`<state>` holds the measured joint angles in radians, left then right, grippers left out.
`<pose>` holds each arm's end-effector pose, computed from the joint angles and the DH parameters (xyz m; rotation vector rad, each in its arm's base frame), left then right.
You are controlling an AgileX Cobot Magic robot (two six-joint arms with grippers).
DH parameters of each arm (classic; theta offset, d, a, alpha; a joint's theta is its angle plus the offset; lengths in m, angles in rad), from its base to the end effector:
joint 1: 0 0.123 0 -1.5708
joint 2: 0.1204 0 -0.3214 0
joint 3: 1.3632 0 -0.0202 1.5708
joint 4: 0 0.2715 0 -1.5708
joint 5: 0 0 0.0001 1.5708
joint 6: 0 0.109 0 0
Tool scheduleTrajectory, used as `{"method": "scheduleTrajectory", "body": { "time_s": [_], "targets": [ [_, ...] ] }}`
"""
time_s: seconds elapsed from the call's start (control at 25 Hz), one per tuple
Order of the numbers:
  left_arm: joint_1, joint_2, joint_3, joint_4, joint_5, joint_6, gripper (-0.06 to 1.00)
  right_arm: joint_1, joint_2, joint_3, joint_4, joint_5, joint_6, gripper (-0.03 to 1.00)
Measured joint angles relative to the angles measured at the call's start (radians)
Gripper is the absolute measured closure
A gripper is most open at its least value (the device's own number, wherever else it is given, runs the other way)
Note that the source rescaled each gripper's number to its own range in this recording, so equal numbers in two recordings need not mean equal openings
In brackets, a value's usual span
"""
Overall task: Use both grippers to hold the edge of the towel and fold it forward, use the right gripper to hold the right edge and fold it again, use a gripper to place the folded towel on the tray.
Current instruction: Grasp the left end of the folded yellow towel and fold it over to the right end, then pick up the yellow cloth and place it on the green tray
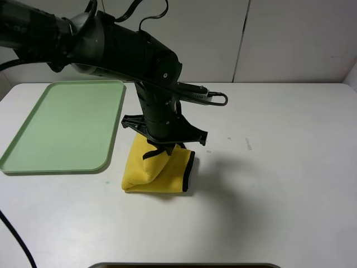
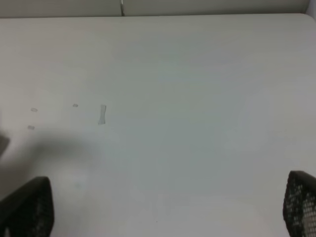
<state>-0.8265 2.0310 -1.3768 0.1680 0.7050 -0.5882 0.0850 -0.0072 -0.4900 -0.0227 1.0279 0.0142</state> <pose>0.3127 -0.3220 0.1596 0.4926 2.7861 -0.1384 -0.0054 -0.0026 0.2791 -0.0707 2.0130 0.0361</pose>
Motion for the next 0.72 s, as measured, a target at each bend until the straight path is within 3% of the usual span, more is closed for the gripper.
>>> {"method": "scheduleTrajectory", "body": {
  "time_s": [0.28,0.36,0.44,0.52,0.6,0.72],
  "targets": [
    [0.000,0.002,0.000,-0.011,-0.017,0.000,0.85,0.000,0.000,0.000,0.000,0.000,0.000,-0.03],
    [0.000,0.002,0.000,-0.029,-0.025,0.000,0.66,0.000,0.000,0.000,0.000,0.000,0.000,-0.03],
    [0.000,0.002,0.000,-0.043,-0.036,-0.005,0.32,0.000,0.000,0.000,0.000,0.000,0.000,-0.03],
    [0.000,0.002,0.000,-0.047,-0.050,-0.004,0.09,0.000,0.000,0.000,0.000,0.000,0.000,-0.03],
    [0.000,0.003,0.000,-0.049,-0.055,0.003,0.01,0.000,0.000,0.000,0.000,0.000,0.000,-0.03],
    [0.000,0.004,-0.002,-0.051,-0.051,0.009,-0.04,0.000,0.000,0.000,0.000,0.000,0.000,-0.03]
  ]
}}
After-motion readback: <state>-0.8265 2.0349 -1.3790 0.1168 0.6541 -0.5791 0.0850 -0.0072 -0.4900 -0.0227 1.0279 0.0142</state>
